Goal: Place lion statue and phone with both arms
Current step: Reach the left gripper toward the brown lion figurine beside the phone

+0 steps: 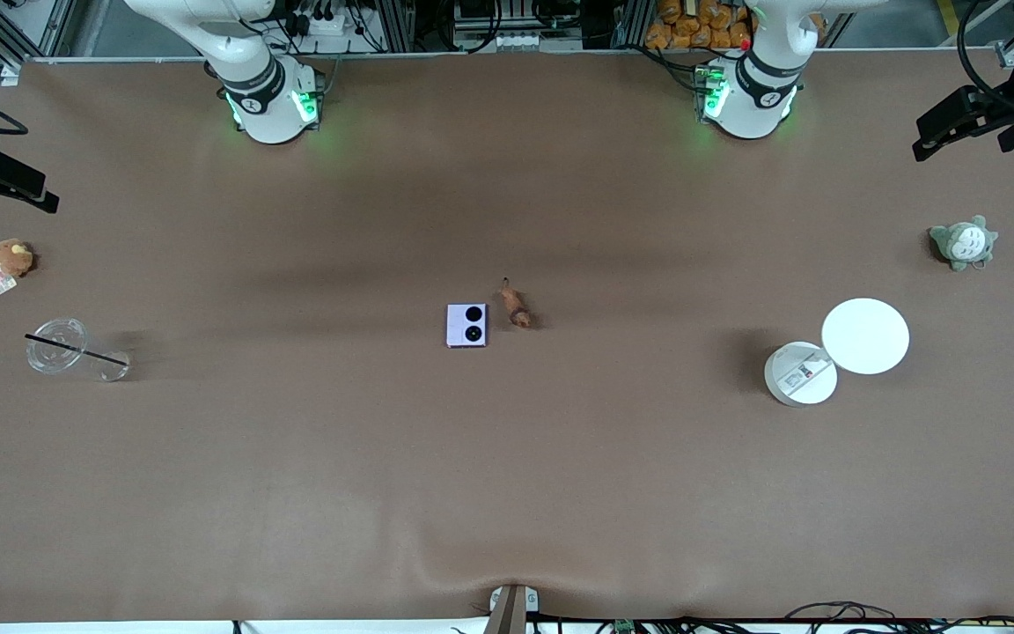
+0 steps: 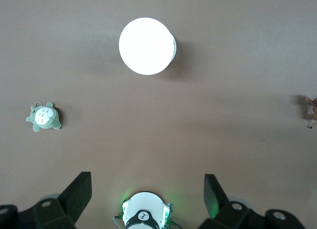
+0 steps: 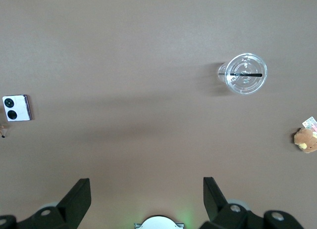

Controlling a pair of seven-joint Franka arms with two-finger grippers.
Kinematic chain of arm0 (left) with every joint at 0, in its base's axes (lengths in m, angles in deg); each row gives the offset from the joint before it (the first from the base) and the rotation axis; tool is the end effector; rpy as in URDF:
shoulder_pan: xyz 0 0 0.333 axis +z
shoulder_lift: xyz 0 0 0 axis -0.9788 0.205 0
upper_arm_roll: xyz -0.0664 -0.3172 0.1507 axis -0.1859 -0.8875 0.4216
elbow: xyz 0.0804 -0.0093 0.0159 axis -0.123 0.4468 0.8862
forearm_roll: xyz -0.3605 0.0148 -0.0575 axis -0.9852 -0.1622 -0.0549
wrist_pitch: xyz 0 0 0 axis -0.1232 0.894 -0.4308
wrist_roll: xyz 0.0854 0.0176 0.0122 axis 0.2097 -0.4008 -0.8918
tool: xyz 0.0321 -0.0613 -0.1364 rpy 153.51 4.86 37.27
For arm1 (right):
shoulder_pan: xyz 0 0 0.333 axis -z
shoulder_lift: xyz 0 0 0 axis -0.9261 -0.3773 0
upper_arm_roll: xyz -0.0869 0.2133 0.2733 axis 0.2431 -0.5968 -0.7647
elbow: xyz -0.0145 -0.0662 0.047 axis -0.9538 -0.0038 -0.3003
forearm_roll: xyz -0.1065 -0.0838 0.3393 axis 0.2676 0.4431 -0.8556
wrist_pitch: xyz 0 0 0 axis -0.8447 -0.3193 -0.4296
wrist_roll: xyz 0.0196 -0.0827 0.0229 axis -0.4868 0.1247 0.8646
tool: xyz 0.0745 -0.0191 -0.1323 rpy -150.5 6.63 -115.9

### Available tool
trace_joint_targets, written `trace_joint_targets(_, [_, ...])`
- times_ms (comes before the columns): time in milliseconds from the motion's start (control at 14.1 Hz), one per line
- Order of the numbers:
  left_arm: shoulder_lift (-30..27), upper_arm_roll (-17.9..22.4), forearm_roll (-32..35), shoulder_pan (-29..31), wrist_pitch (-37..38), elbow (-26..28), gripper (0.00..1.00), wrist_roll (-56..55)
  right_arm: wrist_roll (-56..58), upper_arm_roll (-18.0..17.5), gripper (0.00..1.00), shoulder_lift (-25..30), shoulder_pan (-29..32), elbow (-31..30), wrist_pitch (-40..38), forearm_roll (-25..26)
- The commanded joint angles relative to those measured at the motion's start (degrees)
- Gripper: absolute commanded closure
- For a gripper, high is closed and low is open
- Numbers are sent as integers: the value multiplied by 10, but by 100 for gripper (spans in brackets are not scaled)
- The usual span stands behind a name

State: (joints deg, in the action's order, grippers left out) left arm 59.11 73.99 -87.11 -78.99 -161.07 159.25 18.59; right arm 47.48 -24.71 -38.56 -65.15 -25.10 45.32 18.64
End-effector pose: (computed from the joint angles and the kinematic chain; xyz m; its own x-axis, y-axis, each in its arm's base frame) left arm 0.4578 -0.0360 0.6746 0.9922 0.0991 -0.0751 0.0965 -0.9946 -0.0377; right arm 0.4933 -0.0443 0.6356 0.9943 -0.0429 -0.0977 -0.0471 -0.9980 -0.0411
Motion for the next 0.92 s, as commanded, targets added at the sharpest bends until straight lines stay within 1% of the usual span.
trace_joint_targets(0, [2,0,0,3,10,-9,0,15,7,-4,0,-8,5,14,-5,1])
trace_joint_targets(355, [3,1,-4,3,10,-9,0,15,7,-4,0,-10,4,15,-5,1])
trace_joint_targets(497, [15,-2,-1,-3,10,-12,0,15,7,-4,0,-10,4,16,-5,1])
trace_joint_targets(639, [15,-2,-1,-5,10,-12,0,16,7,-3,0,-11,4,16,-5,1])
trace_joint_targets(852, [27,-5,-7,-9,10,-25,0,15,7,-3,0,-11,4,16,-5,2])
